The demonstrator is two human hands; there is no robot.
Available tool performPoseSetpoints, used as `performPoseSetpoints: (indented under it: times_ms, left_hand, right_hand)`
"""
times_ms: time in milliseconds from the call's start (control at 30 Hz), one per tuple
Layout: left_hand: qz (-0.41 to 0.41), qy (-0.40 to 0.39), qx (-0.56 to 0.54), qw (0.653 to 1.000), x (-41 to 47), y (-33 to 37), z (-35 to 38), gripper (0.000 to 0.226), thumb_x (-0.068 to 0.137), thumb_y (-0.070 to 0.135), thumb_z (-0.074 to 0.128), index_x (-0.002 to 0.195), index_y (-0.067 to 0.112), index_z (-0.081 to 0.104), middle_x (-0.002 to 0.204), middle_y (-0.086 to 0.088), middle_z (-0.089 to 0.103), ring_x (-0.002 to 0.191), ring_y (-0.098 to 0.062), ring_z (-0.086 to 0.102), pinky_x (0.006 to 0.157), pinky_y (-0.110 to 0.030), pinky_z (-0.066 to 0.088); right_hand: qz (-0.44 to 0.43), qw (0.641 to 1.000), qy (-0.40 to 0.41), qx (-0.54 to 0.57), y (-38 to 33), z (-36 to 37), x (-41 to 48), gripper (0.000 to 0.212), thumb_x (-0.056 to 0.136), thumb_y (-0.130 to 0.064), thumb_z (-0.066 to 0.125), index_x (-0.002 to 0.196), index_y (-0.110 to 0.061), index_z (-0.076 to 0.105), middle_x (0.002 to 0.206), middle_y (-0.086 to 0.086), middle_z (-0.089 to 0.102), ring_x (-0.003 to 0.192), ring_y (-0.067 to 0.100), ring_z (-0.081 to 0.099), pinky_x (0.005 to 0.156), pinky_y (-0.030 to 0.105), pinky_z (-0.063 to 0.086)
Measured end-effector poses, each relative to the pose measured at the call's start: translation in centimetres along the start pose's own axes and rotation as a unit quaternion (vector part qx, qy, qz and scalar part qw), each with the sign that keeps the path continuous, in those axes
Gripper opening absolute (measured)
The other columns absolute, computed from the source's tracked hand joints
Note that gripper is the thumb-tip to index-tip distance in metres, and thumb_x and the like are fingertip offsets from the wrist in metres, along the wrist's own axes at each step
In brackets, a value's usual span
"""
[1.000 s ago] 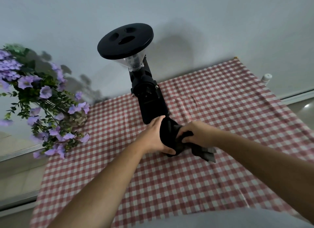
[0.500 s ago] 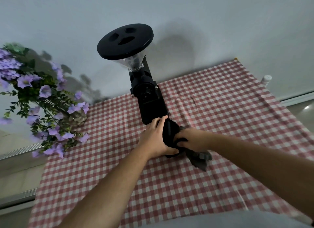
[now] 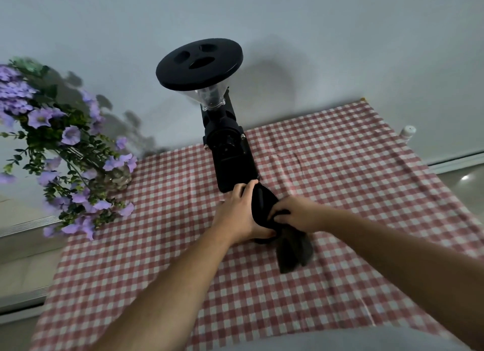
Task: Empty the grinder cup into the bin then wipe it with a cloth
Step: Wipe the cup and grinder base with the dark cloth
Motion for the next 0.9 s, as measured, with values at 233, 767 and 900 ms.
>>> performPoseSetpoints:
  times_ms: [233,767,900]
  left_hand:
    - [0.005,-0.018,-0.021,1.0,0.1,-0.1,0.1,0.127,0.061,0.061,0.081,0.154,0.032,0.0,0.158,0.002,0.014,0.14,-0.023,0.031,0.105,-0.044,0.042]
    - [0.009,-0.016,-0.024,1.0,-0.1,-0.1,0.2,0.127,0.058,0.063,0.081,0.153,0.039,0.0,0.155,0.005,0.014,0.132,-0.024,0.04,0.096,-0.04,0.05]
    - [0.0,-0.014,-0.03,0.999,-0.1,-0.2,0.1,0.129,0.056,0.063,0.082,0.153,0.04,0.0,0.155,0.005,0.015,0.13,-0.023,0.042,0.095,-0.04,0.051]
  right_hand:
    - [-0.05,0.985,0.143,0.081,-0.9,-3.4,-0.2,0.03,0.091,-0.011,0.055,0.115,-0.026,0.062,0.122,-0.005,0.058,0.111,0.011,0.055,0.096,0.026,0.045]
    - [-0.058,0.975,0.134,-0.169,0.5,0.1,-0.5,0.038,0.091,-0.007,0.051,0.125,-0.022,0.057,0.14,-0.004,0.048,0.129,0.02,0.04,0.108,0.03,0.034]
    - [-0.031,0.999,0.024,-0.002,0.1,0.0,-0.9,0.032,0.09,-0.007,0.052,0.116,-0.022,0.064,0.122,-0.005,0.059,0.11,0.012,0.056,0.098,0.028,0.045]
Point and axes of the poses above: each hand's wrist, its own x-axis towards the middle knuckle, its own z-axis out of the palm, y = z × x, the point moved 7 cm from there along x, towards the middle knuckle
